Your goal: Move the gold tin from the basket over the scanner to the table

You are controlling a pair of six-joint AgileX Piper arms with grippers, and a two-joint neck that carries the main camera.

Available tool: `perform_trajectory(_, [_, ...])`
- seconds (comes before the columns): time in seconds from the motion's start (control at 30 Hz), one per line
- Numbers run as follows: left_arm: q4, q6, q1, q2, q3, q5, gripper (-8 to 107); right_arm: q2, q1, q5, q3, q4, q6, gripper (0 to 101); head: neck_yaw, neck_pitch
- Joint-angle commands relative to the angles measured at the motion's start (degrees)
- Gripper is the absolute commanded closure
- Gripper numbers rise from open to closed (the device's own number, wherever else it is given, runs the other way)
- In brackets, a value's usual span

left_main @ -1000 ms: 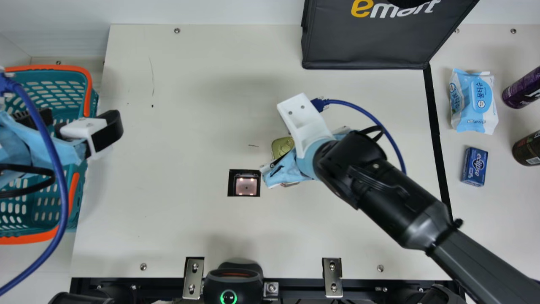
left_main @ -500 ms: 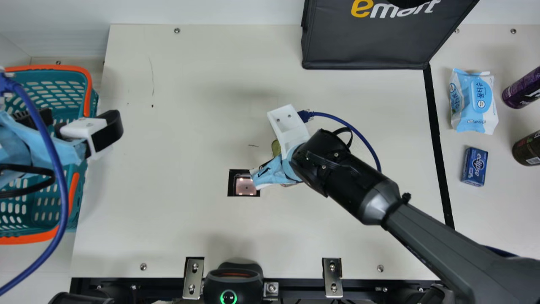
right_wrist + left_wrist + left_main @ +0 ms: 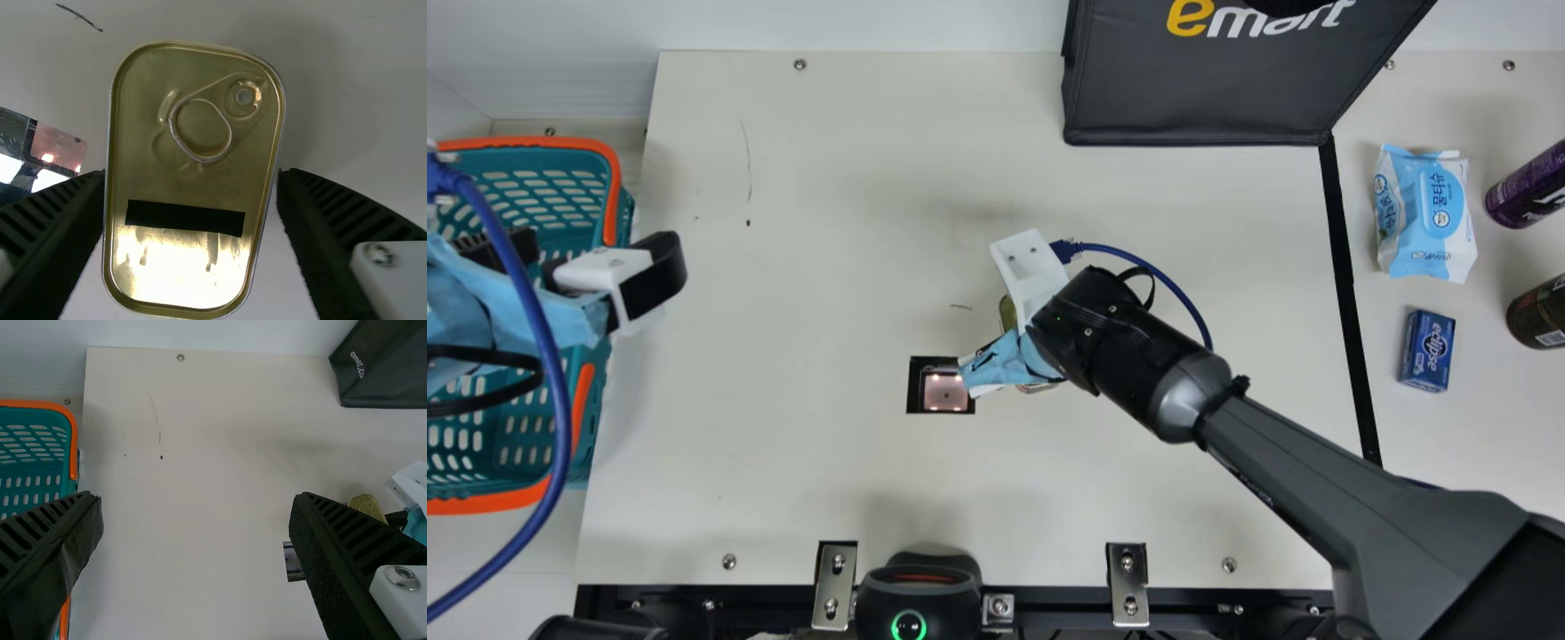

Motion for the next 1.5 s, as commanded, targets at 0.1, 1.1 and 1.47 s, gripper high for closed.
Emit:
perform_trajectory(0.1, [0.0, 0.0, 0.0, 0.0, 0.0, 0.0, 9, 0.4, 0.35, -0.04, -0.13, -1.27, 0.68, 66, 0.09, -1.75])
perform_trajectory(1.1, [0.0, 0.0, 0.0, 0.0, 0.0, 0.0, 9, -19.08, -8.49, 6.73, 0.76, -2.75, -3.95, 101, -17.27, -1.75])
perform_trajectory(1.47, [0.0, 0.0, 0.0, 0.0, 0.0, 0.0, 9, -29.49, -28.82, 11.38, 3.32, 3.35, -18.48, 101, -19.91, -1.75])
